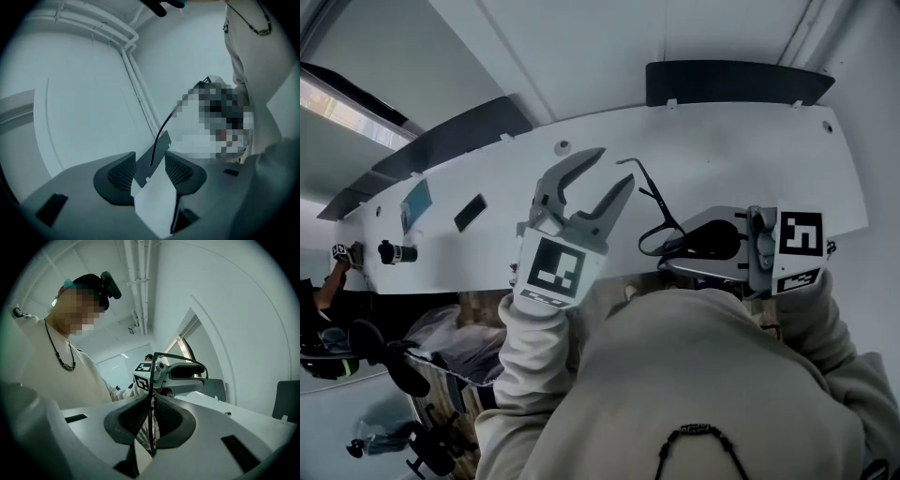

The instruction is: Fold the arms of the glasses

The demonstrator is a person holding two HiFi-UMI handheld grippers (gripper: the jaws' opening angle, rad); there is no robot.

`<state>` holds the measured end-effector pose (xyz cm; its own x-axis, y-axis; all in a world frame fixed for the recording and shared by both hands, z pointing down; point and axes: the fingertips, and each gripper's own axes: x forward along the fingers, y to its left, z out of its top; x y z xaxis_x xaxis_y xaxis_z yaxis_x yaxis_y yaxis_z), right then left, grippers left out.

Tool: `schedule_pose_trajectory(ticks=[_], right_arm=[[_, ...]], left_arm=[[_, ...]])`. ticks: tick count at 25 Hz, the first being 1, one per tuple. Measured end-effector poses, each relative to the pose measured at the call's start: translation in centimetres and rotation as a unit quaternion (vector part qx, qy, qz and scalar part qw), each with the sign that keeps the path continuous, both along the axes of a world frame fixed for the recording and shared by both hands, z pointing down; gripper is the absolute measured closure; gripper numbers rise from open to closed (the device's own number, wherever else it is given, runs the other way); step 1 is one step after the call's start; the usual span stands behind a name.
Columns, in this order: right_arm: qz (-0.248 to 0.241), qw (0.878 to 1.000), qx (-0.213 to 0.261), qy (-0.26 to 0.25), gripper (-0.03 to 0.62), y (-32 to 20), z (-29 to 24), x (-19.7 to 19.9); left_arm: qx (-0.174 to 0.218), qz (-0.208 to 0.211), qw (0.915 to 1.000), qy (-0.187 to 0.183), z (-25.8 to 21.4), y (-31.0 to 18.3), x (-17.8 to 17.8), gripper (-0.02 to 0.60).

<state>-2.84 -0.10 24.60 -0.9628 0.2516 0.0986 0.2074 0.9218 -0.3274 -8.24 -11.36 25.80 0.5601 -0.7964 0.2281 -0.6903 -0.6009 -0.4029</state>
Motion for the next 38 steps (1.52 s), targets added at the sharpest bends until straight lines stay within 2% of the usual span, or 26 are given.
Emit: schedule_pose_trajectory(ticks=[5,7,8,10,19,31,35,38], right_arm=[[-0.005,1.000,-0.008,-0.008,0.537,-1.8,-0.9,-0.2],[-0.001,1.000,-0.006,-0.007,0.537,-1.9,-1.0,-0.1],[0.003,1.000,-0.006,-0.006,0.537,-2.0,-0.9,-0.1],[0.012,1.000,-0.005,-0.006,0.537,-2.1,-1.0,-0.3],[0.025,0.999,-0.013,-0.026,0.537,-2.4,-2.0,-0.5],[0.036,0.998,-0.004,-0.046,0.537,-2.6,-2.4,-0.5],[0.035,0.998,0.006,-0.061,0.537,-2.6,-3.0,-0.7],[0.034,0.997,0.019,-0.074,0.537,-2.5,-3.6,-0.8]], left_arm=[[0.005,0.006,0.9998,-0.020,0.0,-2.8,1.1,0.404],[0.011,0.011,0.9996,-0.025,-0.1,-3.0,1.6,0.472],[0.012,0.012,0.9994,-0.029,-0.1,-2.9,1.6,0.532],[0.010,0.012,0.9993,-0.034,0.0,-2.9,1.6,0.567],[0.020,0.015,0.9993,-0.027,-0.7,-2.8,1.6,0.571],[-0.003,0.025,0.9995,0.020,0.7,-0.9,2.6,0.571],[-0.007,0.037,0.9984,0.042,0.4,0.0,2.8,0.571],[-0.020,0.060,0.9950,0.077,0.3,1.3,3.3,0.571]])
